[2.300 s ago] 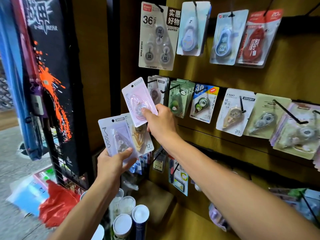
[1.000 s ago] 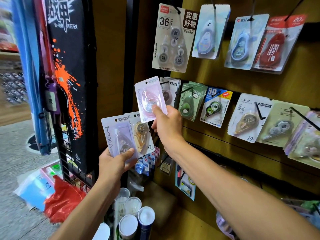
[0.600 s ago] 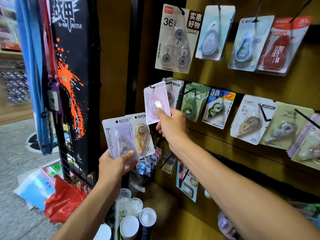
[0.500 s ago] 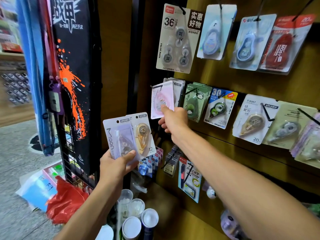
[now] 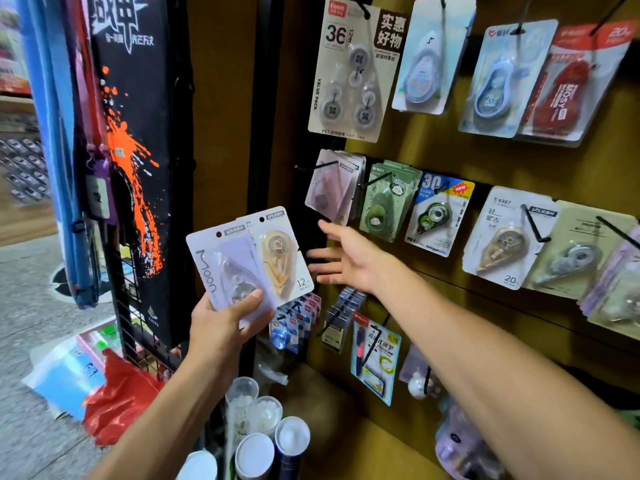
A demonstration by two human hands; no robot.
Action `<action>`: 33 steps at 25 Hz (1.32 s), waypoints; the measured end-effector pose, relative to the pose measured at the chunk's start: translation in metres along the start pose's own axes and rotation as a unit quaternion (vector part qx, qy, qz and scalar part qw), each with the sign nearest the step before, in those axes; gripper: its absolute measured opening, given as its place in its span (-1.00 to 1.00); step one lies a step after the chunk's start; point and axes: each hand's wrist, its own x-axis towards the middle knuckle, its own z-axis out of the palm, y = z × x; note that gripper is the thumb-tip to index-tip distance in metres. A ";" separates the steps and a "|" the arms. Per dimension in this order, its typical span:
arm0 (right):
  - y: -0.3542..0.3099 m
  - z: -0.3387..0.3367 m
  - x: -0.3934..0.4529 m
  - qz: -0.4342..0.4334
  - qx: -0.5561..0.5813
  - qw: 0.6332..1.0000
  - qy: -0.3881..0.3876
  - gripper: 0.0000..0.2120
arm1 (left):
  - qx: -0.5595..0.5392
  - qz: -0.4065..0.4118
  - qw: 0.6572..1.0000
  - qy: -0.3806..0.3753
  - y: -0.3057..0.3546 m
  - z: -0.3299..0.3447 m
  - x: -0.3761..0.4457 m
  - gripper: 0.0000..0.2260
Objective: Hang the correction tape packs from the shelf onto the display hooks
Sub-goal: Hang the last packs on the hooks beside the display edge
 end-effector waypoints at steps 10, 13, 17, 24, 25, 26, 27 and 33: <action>0.040 0.006 -0.054 -0.184 -0.261 0.947 0.041 -0.82 | -0.040 -0.004 0.999 0.012 -0.001 0.012 -0.013 -0.67; 0.026 -0.002 -0.061 -0.266 -0.295 0.910 0.120 -0.77 | -0.052 -0.014 0.998 0.033 0.002 0.013 -0.015 -0.69; 0.008 -0.003 -0.065 -0.284 -0.298 0.898 0.156 -0.76 | -0.041 -0.017 0.999 0.028 0.004 0.016 -0.020 -0.65; -0.005 0.009 -0.054 -0.260 -0.298 0.904 0.164 -0.76 | -0.020 -0.005 1.000 0.018 0.004 0.018 -0.020 -0.63; -0.006 0.011 -0.052 -0.260 -0.300 0.903 0.165 -0.76 | -0.019 -0.005 1.000 0.018 0.005 0.017 -0.019 -0.64; -0.007 0.012 -0.049 -0.260 -0.301 0.902 0.166 -0.77 | -0.018 -0.006 1.000 0.018 0.005 0.016 -0.018 -0.64; -0.007 0.013 -0.048 -0.260 -0.299 0.903 0.166 -0.76 | -0.017 -0.006 1.000 0.018 0.006 0.015 -0.018 -0.64; 0.026 -0.012 -0.071 -0.283 -0.204 0.932 0.101 -0.78 | 0.020 -0.007 1.000 0.004 0.004 0.014 -0.022 -0.61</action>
